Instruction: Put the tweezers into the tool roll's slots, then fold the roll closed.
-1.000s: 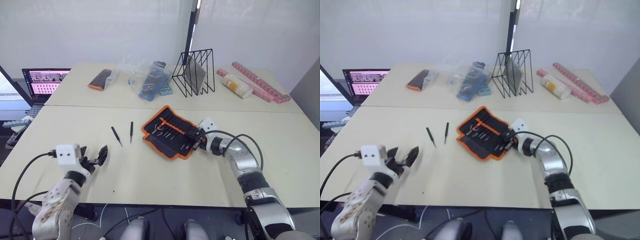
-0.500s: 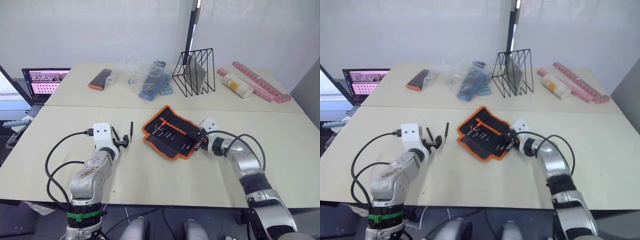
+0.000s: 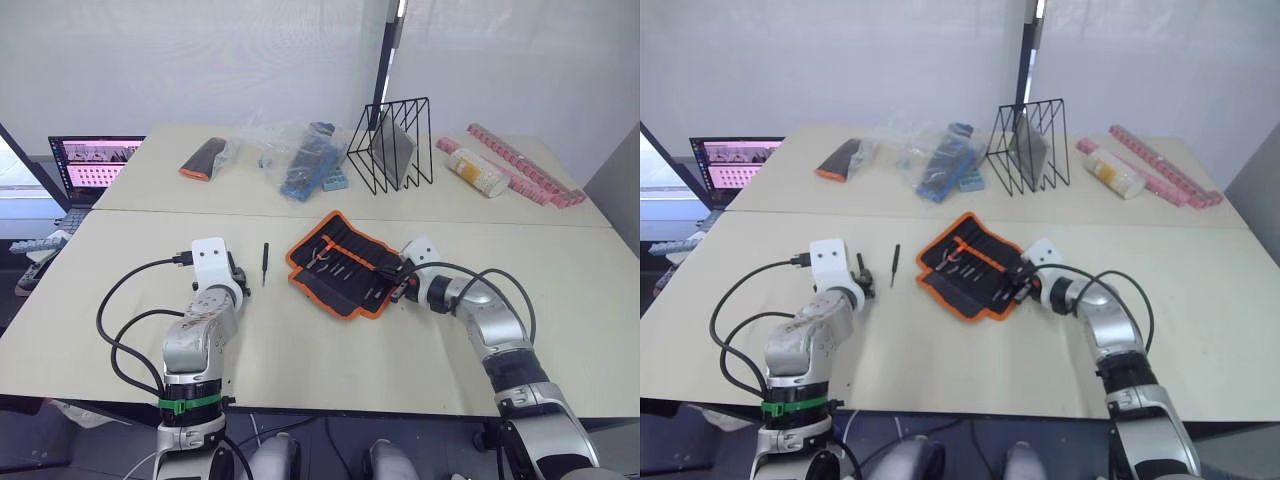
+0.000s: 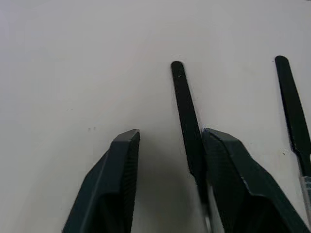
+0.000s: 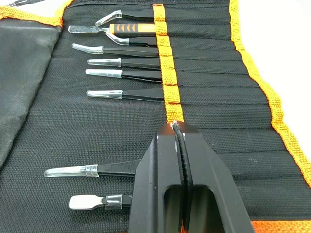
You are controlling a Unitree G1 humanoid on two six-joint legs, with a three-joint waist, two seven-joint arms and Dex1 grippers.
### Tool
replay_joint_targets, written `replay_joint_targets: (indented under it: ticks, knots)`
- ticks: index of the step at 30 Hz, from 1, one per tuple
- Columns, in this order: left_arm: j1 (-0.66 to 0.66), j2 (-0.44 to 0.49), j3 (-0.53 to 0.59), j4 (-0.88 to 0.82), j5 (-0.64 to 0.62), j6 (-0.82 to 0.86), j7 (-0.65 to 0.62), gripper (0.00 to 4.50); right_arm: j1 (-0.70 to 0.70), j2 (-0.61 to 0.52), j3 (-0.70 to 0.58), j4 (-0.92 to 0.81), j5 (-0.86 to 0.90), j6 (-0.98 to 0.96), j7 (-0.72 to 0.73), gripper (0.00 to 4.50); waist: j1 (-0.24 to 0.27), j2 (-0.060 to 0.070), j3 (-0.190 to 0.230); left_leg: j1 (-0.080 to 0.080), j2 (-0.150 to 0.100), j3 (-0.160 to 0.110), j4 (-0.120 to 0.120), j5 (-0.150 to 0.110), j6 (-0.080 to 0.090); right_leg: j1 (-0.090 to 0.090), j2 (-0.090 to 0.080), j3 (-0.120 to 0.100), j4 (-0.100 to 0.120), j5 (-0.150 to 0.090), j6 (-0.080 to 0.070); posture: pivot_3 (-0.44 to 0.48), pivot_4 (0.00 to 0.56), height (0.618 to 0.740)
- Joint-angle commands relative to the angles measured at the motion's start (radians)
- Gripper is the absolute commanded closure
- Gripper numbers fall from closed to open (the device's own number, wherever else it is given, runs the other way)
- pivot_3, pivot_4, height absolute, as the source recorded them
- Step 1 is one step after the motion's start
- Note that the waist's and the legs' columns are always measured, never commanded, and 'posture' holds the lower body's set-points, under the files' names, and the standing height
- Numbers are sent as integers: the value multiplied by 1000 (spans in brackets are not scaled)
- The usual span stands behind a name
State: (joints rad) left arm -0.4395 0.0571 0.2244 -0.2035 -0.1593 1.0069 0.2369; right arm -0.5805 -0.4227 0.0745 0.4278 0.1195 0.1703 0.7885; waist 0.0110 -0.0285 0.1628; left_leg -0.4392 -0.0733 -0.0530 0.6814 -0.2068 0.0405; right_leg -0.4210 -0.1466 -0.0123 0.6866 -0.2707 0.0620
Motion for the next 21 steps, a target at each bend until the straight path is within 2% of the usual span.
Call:
replay_joint_targets:
  ticks: [1,3,15,21]
  knots:
    - [22,0,27,-11,0,65,-2,3893,-5,-19,-15,-18,-5,-3,-5,4500,0,0,0,0,0,0,0,0,0,0,0,0,0,0,0,0,150,687]
    - [30,27,35,-21,10,50,-15,4491,-6,-19,-15,-17,-5,-3,-5,4500,0,0,0,0,0,0,0,0,0,0,0,0,0,0,0,0,150,687]
    - [80,200,-26,-127,-9,-83,-231,4491,-3,-18,-44,-58,29,-2,-1,4500,-2,0,0,0,0,0,-1,0,0,-1,0,0,0,0,0,0,150,687]
    - [60,251,-73,-182,-91,-29,-385,4491,-2,-33,-79,-82,59,13,8,4500,-1,0,0,0,0,0,0,0,0,-1,0,0,-1,0,0,0,150,687]
